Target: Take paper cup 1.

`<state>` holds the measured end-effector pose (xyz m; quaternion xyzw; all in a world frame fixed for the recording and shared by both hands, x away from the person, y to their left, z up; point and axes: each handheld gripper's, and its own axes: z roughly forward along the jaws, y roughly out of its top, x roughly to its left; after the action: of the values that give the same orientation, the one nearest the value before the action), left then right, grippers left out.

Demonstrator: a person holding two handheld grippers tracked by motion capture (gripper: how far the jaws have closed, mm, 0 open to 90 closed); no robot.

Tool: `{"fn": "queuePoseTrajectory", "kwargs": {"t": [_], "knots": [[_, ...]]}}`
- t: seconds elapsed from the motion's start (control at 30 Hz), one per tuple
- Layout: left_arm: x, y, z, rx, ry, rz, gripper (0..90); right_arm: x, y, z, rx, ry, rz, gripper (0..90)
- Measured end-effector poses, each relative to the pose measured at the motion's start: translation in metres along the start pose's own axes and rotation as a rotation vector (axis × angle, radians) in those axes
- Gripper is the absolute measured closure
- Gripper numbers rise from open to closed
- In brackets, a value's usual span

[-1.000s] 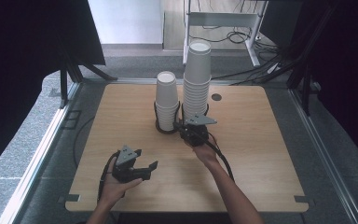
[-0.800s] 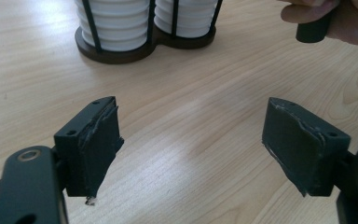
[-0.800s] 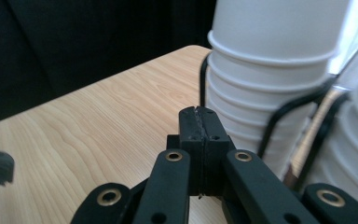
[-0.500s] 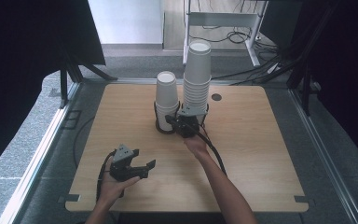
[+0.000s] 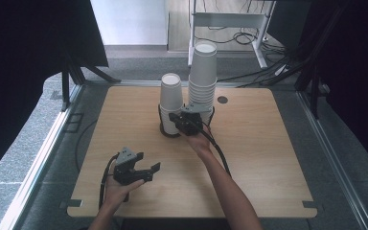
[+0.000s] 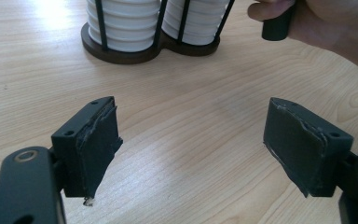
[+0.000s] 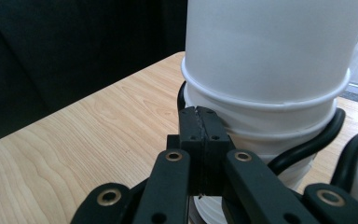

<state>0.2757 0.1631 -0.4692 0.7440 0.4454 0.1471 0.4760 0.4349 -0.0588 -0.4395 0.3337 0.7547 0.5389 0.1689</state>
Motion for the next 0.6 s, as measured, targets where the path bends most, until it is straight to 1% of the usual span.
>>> {"fn": "queuePoseTrajectory", "kwargs": {"t": [0.1, 0.17, 0.27, 0.3, 0.37, 0.47, 0.5, 0.57, 0.6], "knots": [[-0.001, 0.001, 0.001, -0.002, 0.005, 0.012, 18.2, -0.001, -0.002, 0.002, 0.005, -0.002, 0.005, 89.8], [-0.002, 0.002, 0.0, -0.006, 0.01, 0.021, 17.9, -0.003, -0.002, 0.003, 0.001, 0.011, 0.008, 89.8], [-0.002, 0.006, -0.001, 0.002, 0.002, 0.017, 17.6, -0.003, -0.002, 0.003, 0.0, 0.015, 0.003, 89.8], [-0.001, 0.008, -0.002, 0.0, 0.003, 0.016, 15.9, -0.004, -0.003, 0.002, -0.003, 0.018, 0.002, 89.8], [0.0, 0.012, -0.003, -0.018, 0.021, -0.001, 14.6, -0.006, -0.004, 0.002, -0.01, 0.029, 0.011, 89.8], [0.005, 0.023, -0.006, -0.058, 0.02, -0.028, 13.7, -0.007, -0.005, 0.003, -0.01, 0.04, 0.016, 89.8], [0.008, 0.029, -0.007, -0.073, 0.024, -0.035, 13.4, -0.007, -0.005, 0.003, -0.008, 0.04, 0.01, 89.8], [0.012, 0.039, -0.008, -0.093, 0.026, -0.044, 13.4, -0.007, -0.006, 0.003, -0.01, 0.045, 0.017, 89.7], [0.012, 0.039, -0.008, -0.093, 0.026, -0.044, 13.3, -0.008, -0.007, 0.003, -0.011, 0.046, 0.016, 89.7]]}}
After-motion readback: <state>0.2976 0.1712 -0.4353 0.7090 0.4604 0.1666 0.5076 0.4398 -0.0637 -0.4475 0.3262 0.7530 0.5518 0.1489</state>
